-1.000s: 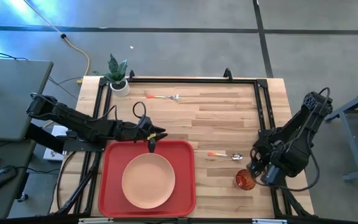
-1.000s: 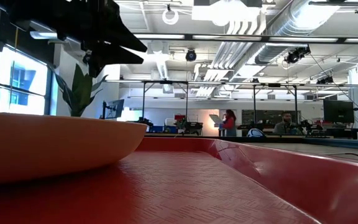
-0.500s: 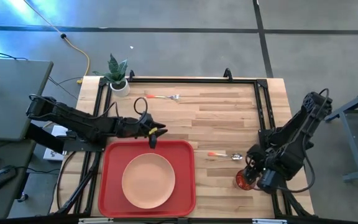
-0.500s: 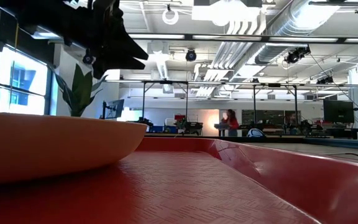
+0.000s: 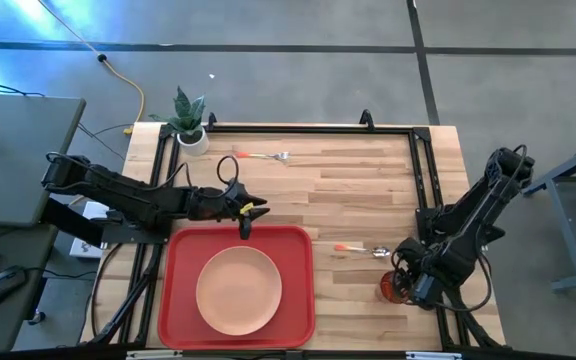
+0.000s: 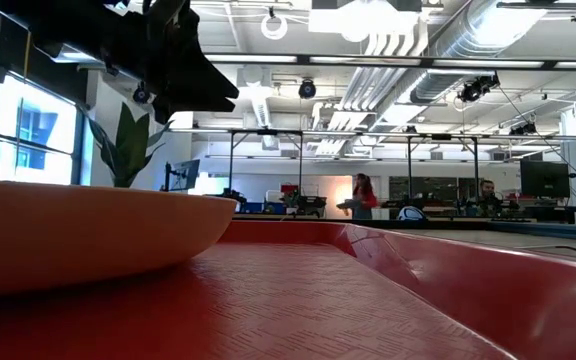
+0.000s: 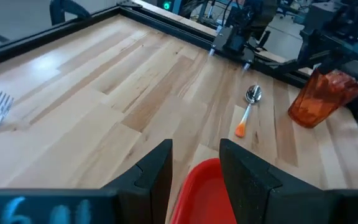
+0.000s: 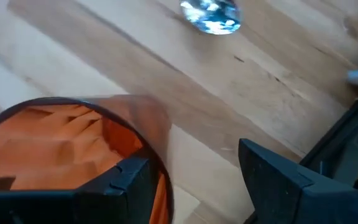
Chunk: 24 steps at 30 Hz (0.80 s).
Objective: Pick and place plate/cup/fork/spoon on tray
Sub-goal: Put the brown cup on the top right of the red tray
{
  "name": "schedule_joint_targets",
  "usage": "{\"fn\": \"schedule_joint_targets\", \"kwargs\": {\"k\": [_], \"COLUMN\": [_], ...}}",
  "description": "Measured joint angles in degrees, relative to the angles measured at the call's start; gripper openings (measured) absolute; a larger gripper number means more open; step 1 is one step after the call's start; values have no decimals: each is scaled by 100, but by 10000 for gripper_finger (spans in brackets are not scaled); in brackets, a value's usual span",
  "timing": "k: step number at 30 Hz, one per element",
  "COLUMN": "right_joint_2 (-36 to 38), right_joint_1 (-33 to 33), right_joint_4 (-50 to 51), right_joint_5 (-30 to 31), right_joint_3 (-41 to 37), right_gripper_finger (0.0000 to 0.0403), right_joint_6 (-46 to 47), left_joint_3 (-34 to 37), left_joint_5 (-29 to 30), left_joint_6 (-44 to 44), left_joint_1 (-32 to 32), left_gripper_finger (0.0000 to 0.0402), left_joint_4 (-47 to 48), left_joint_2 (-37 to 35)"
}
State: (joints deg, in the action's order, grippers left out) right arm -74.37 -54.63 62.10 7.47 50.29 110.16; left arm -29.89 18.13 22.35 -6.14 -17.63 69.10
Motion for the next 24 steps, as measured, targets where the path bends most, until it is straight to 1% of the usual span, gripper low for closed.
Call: {"fn": "schedule_joint_targets", "kwargs": {"k": [4,7,10,14,18,19,20,24], "right_joint_2": [0,0,0,0,0,0,0,0], "right_joint_1": [65,119,180,259,379,422,468,718], "right_joint_4": [50,54,108,82,-168,-279,-387,-716], "right_joint_5": [34,106,107,84,60,65,82,89], "right_joint_3": [-62,-62,-62,-60,-60,-60,-58,-47], "right_gripper_finger": [205,186,149,90,23,12,7,14], "right_joint_6": [363,558,797,1017,1082,1068,1039,941], "left_joint_3": [0,0,0,2,2,2,2,2], "left_joint_5": [36,57,59,61,70,73,71,14], "left_joint_6": [-161,-210,-208,-208,-204,-198,-160,0], "left_joint_1": [94,228,385,625,813,845,873,957], "left_gripper_finger": [124,124,124,124,124,124,124,124], "left_joint_4": [0,-2,-25,-83,-186,-184,-176,-173], "left_joint_2": [0,0,0,0,0,0,0,0]}}
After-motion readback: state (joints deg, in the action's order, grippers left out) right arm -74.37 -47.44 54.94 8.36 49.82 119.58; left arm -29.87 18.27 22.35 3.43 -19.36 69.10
